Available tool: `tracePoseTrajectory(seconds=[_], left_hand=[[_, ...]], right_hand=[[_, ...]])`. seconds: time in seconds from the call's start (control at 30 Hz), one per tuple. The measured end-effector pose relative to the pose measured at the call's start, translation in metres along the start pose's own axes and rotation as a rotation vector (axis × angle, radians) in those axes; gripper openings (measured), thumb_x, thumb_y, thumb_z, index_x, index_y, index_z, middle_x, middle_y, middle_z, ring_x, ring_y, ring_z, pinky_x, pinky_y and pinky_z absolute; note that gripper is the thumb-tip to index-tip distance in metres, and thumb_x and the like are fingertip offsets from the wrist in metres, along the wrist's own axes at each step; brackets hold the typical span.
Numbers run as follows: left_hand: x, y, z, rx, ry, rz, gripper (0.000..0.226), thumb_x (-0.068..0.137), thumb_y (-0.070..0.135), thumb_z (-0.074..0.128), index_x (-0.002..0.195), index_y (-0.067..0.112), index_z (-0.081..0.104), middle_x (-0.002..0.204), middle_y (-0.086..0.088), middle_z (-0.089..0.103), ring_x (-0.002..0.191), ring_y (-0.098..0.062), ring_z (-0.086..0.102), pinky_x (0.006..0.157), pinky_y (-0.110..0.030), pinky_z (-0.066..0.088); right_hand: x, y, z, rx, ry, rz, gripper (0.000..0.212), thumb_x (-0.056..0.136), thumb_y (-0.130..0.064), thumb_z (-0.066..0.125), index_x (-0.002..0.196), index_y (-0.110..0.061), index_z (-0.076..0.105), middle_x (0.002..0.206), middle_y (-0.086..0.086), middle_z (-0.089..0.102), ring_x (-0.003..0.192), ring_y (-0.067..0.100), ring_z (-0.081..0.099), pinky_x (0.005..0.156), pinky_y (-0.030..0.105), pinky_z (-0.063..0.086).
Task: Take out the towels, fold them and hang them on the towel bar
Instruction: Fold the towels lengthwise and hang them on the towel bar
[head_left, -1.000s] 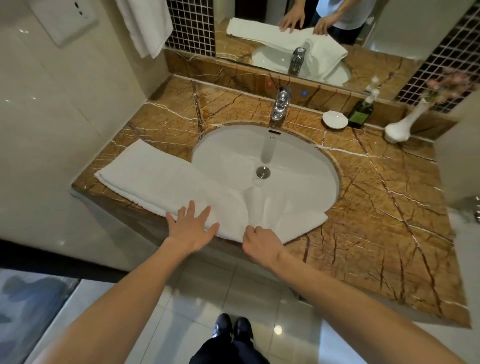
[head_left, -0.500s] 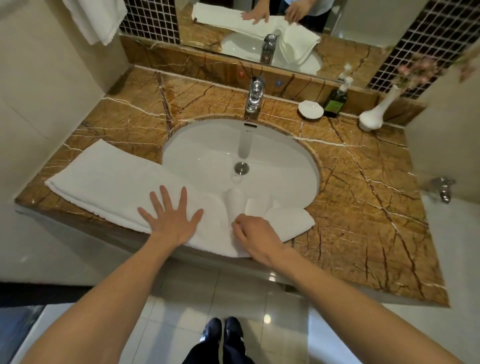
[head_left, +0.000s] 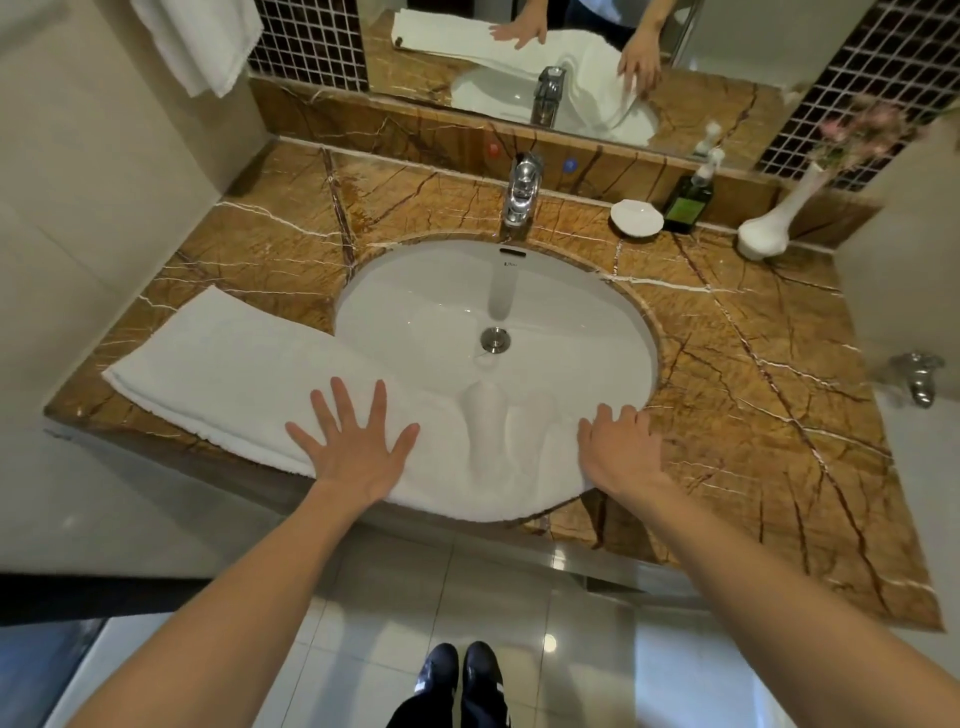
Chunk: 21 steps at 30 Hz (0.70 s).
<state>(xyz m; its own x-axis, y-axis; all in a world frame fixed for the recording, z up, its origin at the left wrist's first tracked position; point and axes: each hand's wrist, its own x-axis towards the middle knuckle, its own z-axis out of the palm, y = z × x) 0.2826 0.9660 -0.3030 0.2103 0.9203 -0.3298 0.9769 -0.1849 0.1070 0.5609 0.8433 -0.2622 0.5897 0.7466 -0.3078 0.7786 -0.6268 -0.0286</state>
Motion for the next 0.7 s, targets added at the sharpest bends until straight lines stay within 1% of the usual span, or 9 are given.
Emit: tracePoseTrajectory(seconds=[0.1, 0.23, 0.33, 0.37, 0.43, 0.53, 0.6, 0.63, 0.7], left_hand=[[0.0, 0.0, -0.001, 0.002, -0.008, 0.0, 0.088, 0.064, 0.085, -0.019, 0.139, 0.041, -0.031, 0.15, -0.009, -0.037, 0.137, -0.038, -0.032, 0.101, -0.065, -0.022], [0.001, 0.0, -0.002, 0.01, -0.013, -0.006, 0.088, 0.064, 0.086, -0.018, 0.139, 0.041, -0.031, 0.15, -0.008, -0.036, 0.138, -0.038, -0.031, 0.101, -0.066, -0.022], [0.0, 0.0, -0.003, 0.006, -0.024, -0.002, 0.088, 0.065, 0.086, -0.017, 0.139, 0.041, -0.029, 0.151, -0.009, -0.036, 0.137, -0.038, -0.032, 0.101, -0.066, -0.022], [0.0, 0.0, -0.003, 0.006, -0.024, -0.001, 0.088, 0.065, 0.086, -0.017, 0.14, 0.041, -0.029, 0.151, -0.009, -0.036, 0.137, -0.038, -0.032, 0.101, -0.065, -0.022], [-0.001, 0.0, -0.005, 0.012, -0.025, -0.002, 0.087, 0.067, 0.085, -0.015, 0.141, 0.041, -0.028, 0.151, -0.008, -0.036, 0.138, -0.038, -0.031, 0.101, -0.065, -0.022], [-0.003, 0.003, -0.007, 0.02, -0.03, -0.005, 0.084, 0.071, 0.083, -0.01, 0.142, 0.04, -0.026, 0.151, -0.008, -0.035, 0.138, -0.038, -0.031, 0.101, -0.065, -0.022], [-0.003, 0.004, -0.009, 0.019, -0.041, -0.016, 0.083, 0.073, 0.081, -0.01, 0.143, 0.039, -0.024, 0.151, -0.008, -0.035, 0.138, -0.037, -0.031, 0.102, -0.065, -0.021], [-0.003, 0.005, -0.009, 0.017, -0.046, -0.022, 0.082, 0.073, 0.079, -0.011, 0.143, 0.039, -0.023, 0.151, -0.009, -0.035, 0.138, -0.038, -0.031, 0.102, -0.065, -0.02], [-0.003, 0.006, -0.009, 0.009, -0.053, -0.027, 0.081, 0.074, 0.078, -0.011, 0.144, 0.039, -0.021, 0.152, -0.009, -0.034, 0.138, -0.038, -0.031, 0.103, -0.065, -0.019]], right_hand=[[-0.003, -0.003, 0.0, 0.013, 0.065, -0.026, 0.04, 0.099, -0.034, 0.03, 0.127, -0.009, 0.044, 0.124, 0.018, 0.047, 0.113, 0.035, 0.042, 0.09, 0.045, 0.04], [-0.004, -0.003, -0.003, 0.059, 0.056, -0.004, 0.038, 0.099, -0.03, 0.034, 0.127, -0.006, 0.043, 0.123, 0.02, 0.046, 0.107, 0.037, 0.049, 0.086, 0.042, 0.043], [-0.01, -0.002, -0.009, 0.025, 0.038, -0.075, 0.03, 0.097, -0.019, 0.04, 0.125, -0.007, 0.042, 0.119, 0.019, 0.045, 0.092, 0.036, 0.057, 0.07, 0.036, 0.043], [-0.013, -0.002, -0.011, -0.01, 0.039, -0.119, 0.03, 0.095, -0.015, 0.043, 0.124, -0.008, 0.041, 0.117, 0.018, 0.045, 0.086, 0.035, 0.058, 0.064, 0.035, 0.042], [-0.02, 0.001, -0.014, -0.062, 0.05, -0.178, 0.035, 0.09, -0.009, 0.049, 0.124, -0.01, 0.04, 0.112, 0.015, 0.044, 0.076, 0.032, 0.056, 0.058, 0.034, 0.043], [-0.032, 0.01, -0.014, -0.096, 0.114, -0.163, 0.035, 0.089, -0.008, 0.052, 0.122, -0.013, 0.041, 0.104, 0.012, 0.044, 0.06, 0.022, 0.042, 0.055, 0.031, 0.044], [-0.042, 0.016, -0.01, -0.139, 0.162, -0.149, 0.037, 0.091, -0.009, 0.051, 0.126, -0.015, 0.04, 0.103, 0.012, 0.046, 0.057, 0.018, 0.036, 0.056, 0.029, 0.042], [-0.047, 0.019, -0.007, -0.15, 0.174, -0.145, 0.04, 0.09, -0.008, 0.05, 0.128, -0.015, 0.04, 0.105, 0.014, 0.047, 0.058, 0.019, 0.038, 0.058, 0.03, 0.04], [-0.057, 0.024, 0.0, -0.164, 0.176, -0.127, 0.049, 0.087, -0.006, 0.051, 0.134, -0.015, 0.039, 0.112, 0.016, 0.049, 0.067, 0.024, 0.05, 0.065, 0.034, 0.04]])
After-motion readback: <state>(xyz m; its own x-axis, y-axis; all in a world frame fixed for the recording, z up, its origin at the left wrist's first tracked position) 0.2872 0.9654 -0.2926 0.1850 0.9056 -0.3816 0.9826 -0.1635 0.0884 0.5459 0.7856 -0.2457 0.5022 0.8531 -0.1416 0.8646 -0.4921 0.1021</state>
